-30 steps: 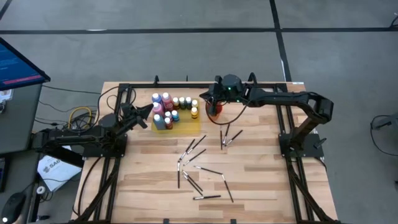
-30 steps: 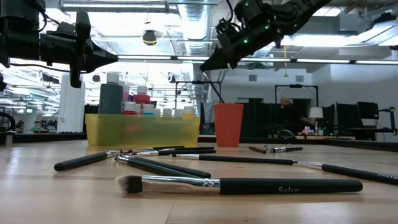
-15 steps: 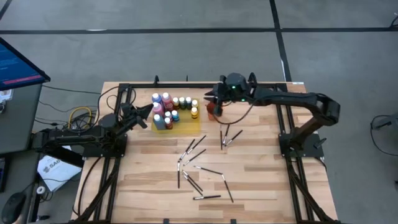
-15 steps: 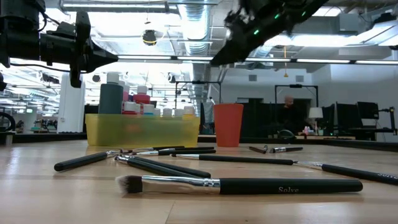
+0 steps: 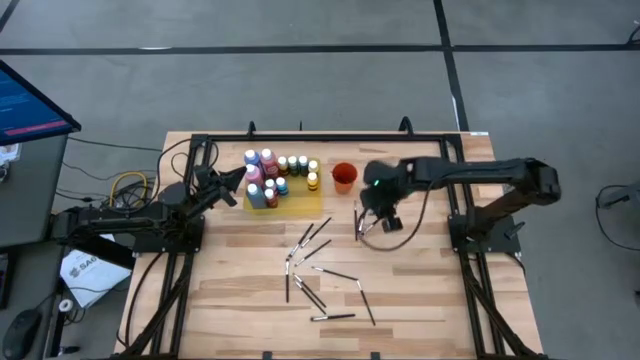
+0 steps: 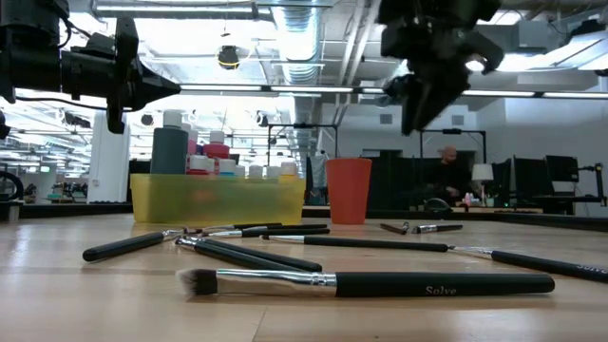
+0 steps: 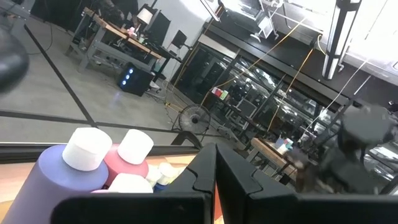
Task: Pick & Place Paint Supplies
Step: Put the silver paint brush into the orange cup
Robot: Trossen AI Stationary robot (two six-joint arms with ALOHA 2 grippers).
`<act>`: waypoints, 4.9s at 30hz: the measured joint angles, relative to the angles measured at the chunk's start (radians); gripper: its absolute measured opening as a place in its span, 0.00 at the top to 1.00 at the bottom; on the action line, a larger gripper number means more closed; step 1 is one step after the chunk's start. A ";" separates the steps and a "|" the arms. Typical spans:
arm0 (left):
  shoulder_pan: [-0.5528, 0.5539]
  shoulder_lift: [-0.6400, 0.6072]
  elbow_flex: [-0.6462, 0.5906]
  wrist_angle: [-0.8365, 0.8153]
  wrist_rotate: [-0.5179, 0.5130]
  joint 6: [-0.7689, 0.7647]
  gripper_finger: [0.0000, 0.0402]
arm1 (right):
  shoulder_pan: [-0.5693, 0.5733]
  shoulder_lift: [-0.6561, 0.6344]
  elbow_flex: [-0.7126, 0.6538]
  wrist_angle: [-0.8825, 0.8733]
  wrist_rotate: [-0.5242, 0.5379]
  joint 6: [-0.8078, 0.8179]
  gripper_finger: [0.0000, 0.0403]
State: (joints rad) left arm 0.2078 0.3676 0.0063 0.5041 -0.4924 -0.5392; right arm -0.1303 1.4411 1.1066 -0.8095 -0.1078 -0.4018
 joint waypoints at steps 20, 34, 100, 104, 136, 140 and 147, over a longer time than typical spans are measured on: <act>0.000 0.000 0.000 0.010 0.000 0.000 1.00 | 0.141 0.406 0.000 0.090 0.064 -0.122 0.63; 0.000 0.000 0.000 0.014 0.000 0.000 1.00 | 0.133 0.426 0.001 0.129 0.068 -0.075 0.92; 0.000 0.000 0.000 0.015 0.000 0.000 1.00 | -0.337 0.246 0.000 0.956 -0.210 0.168 1.00; 0.000 0.000 0.000 0.016 0.000 0.000 1.00 | -0.344 0.240 0.000 0.941 -0.210 0.156 0.97; 0.000 0.000 0.000 0.021 0.000 0.000 1.00 | -0.046 0.098 -0.001 0.125 -0.133 -0.295 0.69; 0.000 0.000 0.000 0.021 0.000 0.000 1.00 | -0.001 0.213 -0.001 0.122 -0.071 -0.342 0.69; 0.000 0.000 0.000 0.021 0.000 0.000 1.00 | 0.036 0.365 0.000 0.098 0.028 -0.410 0.69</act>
State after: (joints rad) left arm 0.2079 0.3674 0.0063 0.5253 -0.4927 -0.5392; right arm -0.0941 1.8066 1.1061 -0.7116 -0.0798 -0.8120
